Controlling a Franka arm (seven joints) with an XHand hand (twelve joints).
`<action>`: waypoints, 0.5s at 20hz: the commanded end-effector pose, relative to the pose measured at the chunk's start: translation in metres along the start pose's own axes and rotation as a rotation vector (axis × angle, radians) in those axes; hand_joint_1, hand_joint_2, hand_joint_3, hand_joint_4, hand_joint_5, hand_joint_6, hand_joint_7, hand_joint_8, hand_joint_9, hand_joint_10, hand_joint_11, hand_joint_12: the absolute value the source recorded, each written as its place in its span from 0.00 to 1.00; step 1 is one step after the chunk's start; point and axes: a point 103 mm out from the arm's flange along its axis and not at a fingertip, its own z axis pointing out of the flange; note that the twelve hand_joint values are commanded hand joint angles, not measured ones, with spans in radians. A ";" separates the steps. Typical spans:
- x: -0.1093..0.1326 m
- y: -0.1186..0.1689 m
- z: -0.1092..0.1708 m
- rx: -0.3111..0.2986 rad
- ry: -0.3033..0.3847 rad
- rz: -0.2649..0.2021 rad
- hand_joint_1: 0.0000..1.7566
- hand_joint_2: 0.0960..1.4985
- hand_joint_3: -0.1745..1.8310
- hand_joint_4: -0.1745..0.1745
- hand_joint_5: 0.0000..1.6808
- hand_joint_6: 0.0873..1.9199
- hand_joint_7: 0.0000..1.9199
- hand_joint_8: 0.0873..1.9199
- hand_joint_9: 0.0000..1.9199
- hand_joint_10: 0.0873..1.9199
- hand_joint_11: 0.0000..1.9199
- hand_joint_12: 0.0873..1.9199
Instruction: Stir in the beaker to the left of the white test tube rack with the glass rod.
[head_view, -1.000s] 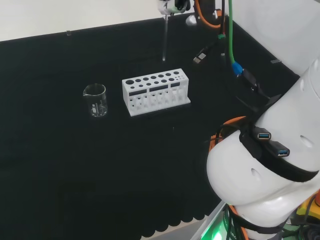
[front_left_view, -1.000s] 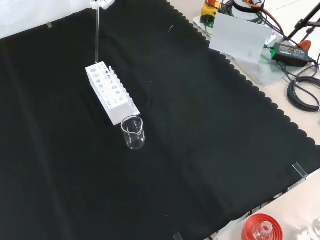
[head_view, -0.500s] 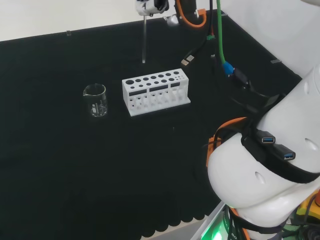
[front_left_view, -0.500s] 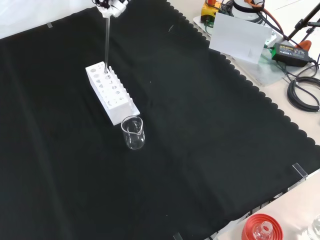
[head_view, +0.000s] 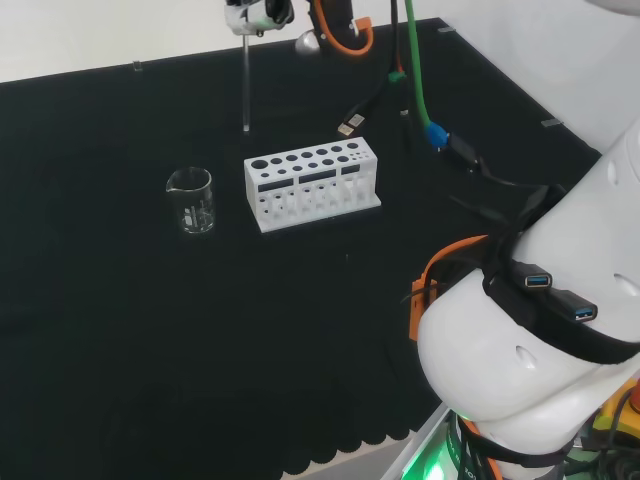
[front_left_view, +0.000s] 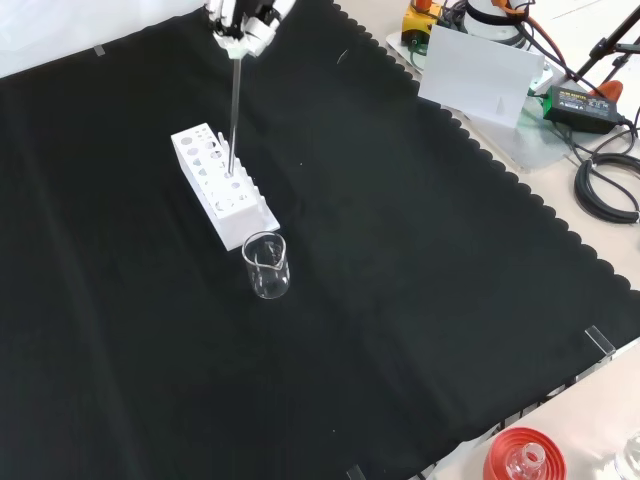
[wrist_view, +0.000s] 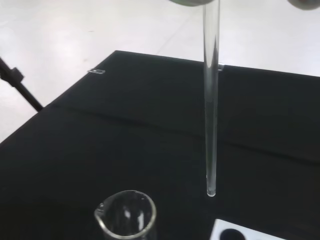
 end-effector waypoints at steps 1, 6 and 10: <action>0.024 0.012 0.005 0.007 0.011 -0.050 0.75 0.71 0.00 0.00 0.72 0.18 0.67 0.38 0.85 0.25 0.79 0.33; 0.037 0.019 0.009 0.015 0.016 -0.083 0.75 0.71 0.00 0.00 0.72 0.18 0.67 0.38 0.85 0.25 0.79 0.33; 0.048 0.024 0.013 0.022 0.015 -0.104 0.75 0.71 0.00 0.00 0.72 0.18 0.67 0.38 0.85 0.25 0.79 0.33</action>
